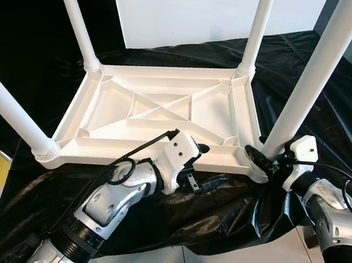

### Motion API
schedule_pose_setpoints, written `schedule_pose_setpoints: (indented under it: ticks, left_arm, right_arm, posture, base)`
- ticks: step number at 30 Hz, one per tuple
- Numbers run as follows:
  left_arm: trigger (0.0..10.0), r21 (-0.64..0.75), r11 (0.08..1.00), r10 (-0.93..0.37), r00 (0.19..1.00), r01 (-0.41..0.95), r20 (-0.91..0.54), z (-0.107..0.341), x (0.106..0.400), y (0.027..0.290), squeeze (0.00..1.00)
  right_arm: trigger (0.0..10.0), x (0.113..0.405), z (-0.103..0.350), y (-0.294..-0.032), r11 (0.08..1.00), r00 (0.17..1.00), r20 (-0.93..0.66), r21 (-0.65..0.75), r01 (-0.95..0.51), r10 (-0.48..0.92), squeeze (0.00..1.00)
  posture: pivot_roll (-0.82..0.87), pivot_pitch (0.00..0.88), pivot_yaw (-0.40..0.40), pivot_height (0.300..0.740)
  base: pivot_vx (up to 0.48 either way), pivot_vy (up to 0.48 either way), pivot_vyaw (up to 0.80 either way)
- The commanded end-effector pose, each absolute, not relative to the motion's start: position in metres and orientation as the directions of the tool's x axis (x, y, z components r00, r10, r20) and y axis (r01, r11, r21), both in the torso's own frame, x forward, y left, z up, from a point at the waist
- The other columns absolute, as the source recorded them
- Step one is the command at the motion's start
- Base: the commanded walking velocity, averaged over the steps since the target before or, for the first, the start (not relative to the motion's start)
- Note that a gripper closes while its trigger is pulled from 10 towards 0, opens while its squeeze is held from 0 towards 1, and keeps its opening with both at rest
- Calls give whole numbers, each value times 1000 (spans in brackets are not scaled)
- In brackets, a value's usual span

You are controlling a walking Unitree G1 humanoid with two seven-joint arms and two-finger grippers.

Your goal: Building children table

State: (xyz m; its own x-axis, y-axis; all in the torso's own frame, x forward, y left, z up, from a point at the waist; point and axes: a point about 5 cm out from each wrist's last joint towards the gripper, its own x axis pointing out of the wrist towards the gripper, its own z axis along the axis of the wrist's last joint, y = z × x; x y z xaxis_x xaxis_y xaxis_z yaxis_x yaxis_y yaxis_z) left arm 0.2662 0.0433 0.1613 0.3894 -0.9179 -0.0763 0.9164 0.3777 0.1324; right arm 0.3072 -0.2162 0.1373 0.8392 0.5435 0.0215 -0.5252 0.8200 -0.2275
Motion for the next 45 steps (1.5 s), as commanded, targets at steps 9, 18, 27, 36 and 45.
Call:
schedule_pose_setpoints:
  ticks: [9,18,27,36,45]
  left_arm:
    - [10000,128,306,-943,319,943,-91,160,264,43,0]
    - [10000,140,343,-931,356,929,-85,159,270,45,0]
    - [10000,142,361,-925,373,922,-76,159,271,45,0]
    - [10000,127,389,-914,399,913,-71,157,272,48,0]
    - [10000,111,465,-880,472,878,-50,160,277,54,0]
  right_arm:
    - [10000,301,118,-218,922,933,-4,-145,-358,361,0]
    - [10000,295,111,-208,961,967,18,-118,-252,255,0]
    - [10000,282,105,-189,988,989,29,-47,-144,145,0]
    - [10000,272,101,-163,1000,1000,19,-10,18,-17,0]
    - [10000,267,106,-160,977,978,18,44,208,-209,0]
  posture:
    - [-119,124,96,740]
    - [-124,108,90,740]
    - [-122,102,78,740]
    - [-129,112,81,740]
    - [-122,129,80,740]
  base:
    - [0,0,0]
    - [0,0,0]
    - [0,0,0]
    - [0,0,0]
    - [0,0,0]
